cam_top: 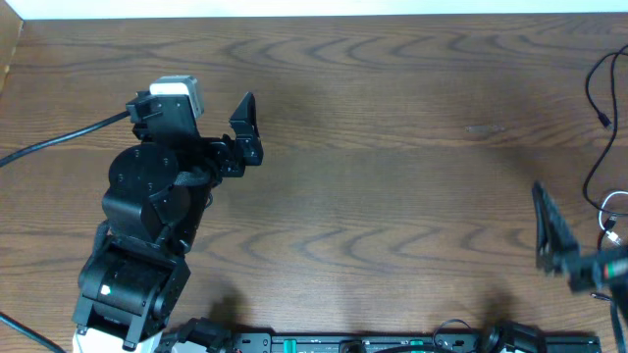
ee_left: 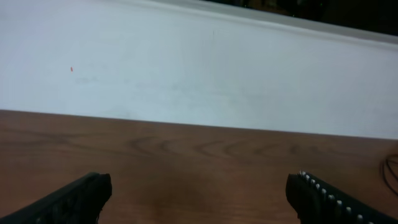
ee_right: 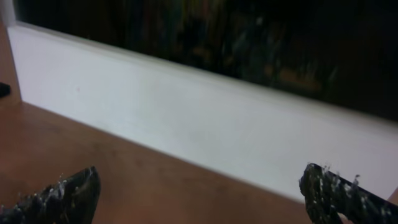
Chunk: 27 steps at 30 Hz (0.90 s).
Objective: Untangle cables
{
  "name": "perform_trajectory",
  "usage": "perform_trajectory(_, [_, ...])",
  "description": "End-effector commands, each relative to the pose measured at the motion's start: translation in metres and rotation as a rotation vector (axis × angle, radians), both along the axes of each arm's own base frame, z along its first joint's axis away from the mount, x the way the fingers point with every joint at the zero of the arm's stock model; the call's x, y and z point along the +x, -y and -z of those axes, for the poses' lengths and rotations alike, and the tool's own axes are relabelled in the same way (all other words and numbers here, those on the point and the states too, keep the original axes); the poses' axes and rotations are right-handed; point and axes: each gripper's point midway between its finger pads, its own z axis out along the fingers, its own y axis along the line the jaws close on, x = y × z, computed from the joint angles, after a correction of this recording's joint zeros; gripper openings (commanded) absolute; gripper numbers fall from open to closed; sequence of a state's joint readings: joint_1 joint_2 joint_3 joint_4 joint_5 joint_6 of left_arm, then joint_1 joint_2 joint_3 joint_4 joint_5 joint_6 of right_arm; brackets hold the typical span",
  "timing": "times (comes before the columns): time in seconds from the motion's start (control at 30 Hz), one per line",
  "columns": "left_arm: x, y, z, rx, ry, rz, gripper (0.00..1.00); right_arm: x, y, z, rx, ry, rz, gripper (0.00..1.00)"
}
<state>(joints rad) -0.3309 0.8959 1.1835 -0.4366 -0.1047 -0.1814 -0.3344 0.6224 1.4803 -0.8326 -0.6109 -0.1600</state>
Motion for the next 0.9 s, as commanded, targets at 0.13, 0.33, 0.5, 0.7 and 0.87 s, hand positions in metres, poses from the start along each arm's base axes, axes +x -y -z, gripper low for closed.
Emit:
perform_trajectory(0.13, [-0.008,-0.005,0.018,0.041,-0.082,-0.01,0.95,-0.017,-0.019,-0.015,-0.065,0.089,-0.09,0.99])
perform_trajectory(0.33, [-0.011,-0.006,0.033,0.062,-0.143,-0.01,0.95,-0.032,-0.031,-0.021,-0.106,0.143,-0.141,0.99])
perform_trajectory(0.5, [-0.012,-0.007,0.041,0.073,-0.175,-0.01,0.96,-0.038,-0.033,-0.02,-0.109,0.149,-0.137,0.99])
perform_trajectory(0.7, [-0.018,-0.009,0.062,0.104,-0.265,-0.009,0.96,-0.028,-0.03,-0.005,-0.089,0.097,-0.139,0.99])
perform_trajectory(0.87, [-0.027,-0.012,0.084,0.139,-0.364,-0.008,0.96,-0.01,-0.024,0.02,-0.058,0.024,-0.141,0.99])
